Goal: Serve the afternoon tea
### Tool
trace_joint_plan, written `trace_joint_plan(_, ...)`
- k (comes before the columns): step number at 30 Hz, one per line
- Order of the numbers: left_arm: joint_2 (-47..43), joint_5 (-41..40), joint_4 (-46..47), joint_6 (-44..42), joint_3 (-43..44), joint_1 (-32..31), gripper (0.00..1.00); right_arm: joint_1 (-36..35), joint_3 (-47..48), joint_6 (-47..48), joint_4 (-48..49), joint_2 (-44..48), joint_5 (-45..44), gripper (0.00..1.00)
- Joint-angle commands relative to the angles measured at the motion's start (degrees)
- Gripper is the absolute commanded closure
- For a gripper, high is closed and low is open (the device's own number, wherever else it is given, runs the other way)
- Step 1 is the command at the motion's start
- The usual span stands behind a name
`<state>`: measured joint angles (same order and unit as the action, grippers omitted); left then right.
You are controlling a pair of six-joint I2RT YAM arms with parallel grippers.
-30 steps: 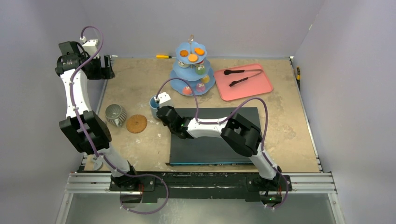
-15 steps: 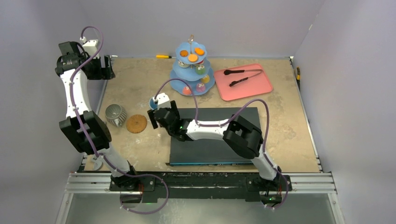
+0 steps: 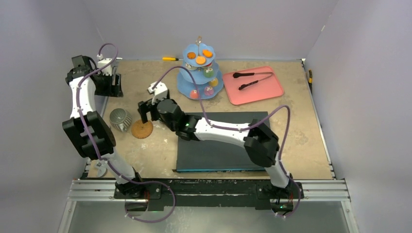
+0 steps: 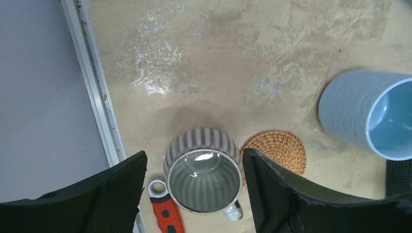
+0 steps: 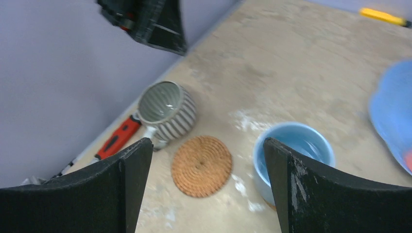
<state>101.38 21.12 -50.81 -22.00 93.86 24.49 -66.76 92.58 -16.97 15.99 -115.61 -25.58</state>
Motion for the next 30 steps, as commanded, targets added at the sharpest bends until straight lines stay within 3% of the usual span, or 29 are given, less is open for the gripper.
trace_joint_plan(1,0.3,0.0,-0.3,-4.8,-1.1,0.9,0.31,-0.4,12.3,3.7,-2.8,-8.9,12.8,0.14)
trace_joint_plan(7,1.3,-2.5,-0.4,-9.8,-4.1,1.4,0.42,-0.4,26.1,6.9,-9.9,-19.1,21.1,0.14)
trace_joint_plan(18,7.1,-6.2,7.9,-10.9,-7.3,1.6,0.62,-0.3,12.5,11.2,-2.8,-13.5,21.3,0.13)
trace_joint_plan(30,4.1,-4.7,11.9,-10.9,-14.0,1.4,0.81,-0.3,14.2,10.4,-3.6,-14.5,19.8,0.12)
